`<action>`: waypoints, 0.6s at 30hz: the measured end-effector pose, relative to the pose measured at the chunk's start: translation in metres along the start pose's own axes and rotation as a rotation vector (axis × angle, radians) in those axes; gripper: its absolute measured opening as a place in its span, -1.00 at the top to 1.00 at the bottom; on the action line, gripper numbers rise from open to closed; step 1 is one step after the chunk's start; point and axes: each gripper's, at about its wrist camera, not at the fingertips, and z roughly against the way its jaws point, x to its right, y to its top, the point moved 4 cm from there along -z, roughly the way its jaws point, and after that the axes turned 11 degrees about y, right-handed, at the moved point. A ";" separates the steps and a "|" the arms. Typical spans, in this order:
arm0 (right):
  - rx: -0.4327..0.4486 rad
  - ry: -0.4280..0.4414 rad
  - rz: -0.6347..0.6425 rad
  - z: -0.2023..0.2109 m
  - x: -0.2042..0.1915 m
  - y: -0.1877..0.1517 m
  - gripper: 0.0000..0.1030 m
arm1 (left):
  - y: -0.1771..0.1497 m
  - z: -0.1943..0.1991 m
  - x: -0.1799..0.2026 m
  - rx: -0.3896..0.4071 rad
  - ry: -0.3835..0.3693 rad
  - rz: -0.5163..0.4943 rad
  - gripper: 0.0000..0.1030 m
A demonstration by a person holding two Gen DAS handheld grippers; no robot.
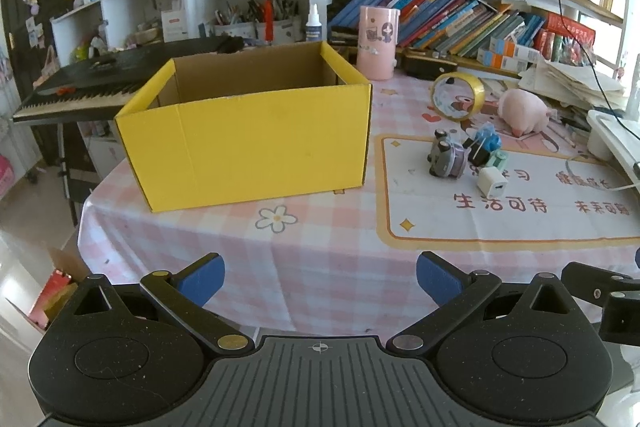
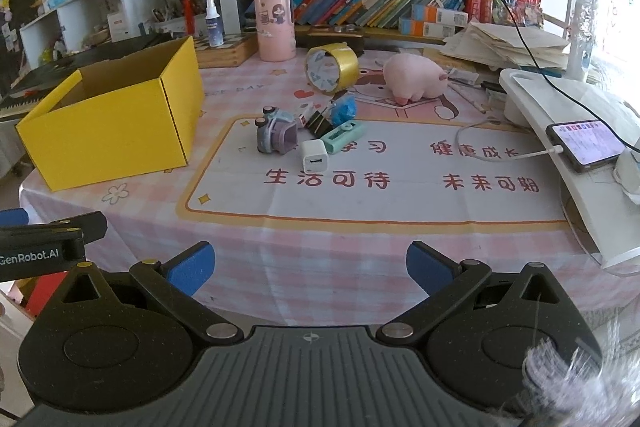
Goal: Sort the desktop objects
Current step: 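Move both tools toward the cluster of small objects on the table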
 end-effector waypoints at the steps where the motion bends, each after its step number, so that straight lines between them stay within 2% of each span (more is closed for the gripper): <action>1: 0.000 -0.001 0.003 0.000 0.000 0.000 -1.00 | 0.000 0.001 0.000 0.003 -0.003 0.002 -1.00; 6: 0.000 -0.001 0.035 0.001 -0.004 0.000 -1.00 | 0.001 0.005 0.001 0.026 -0.017 0.007 -1.00; 18: 0.010 0.000 0.027 0.003 -0.002 0.001 -1.00 | 0.002 0.005 0.003 0.023 -0.011 0.004 -1.00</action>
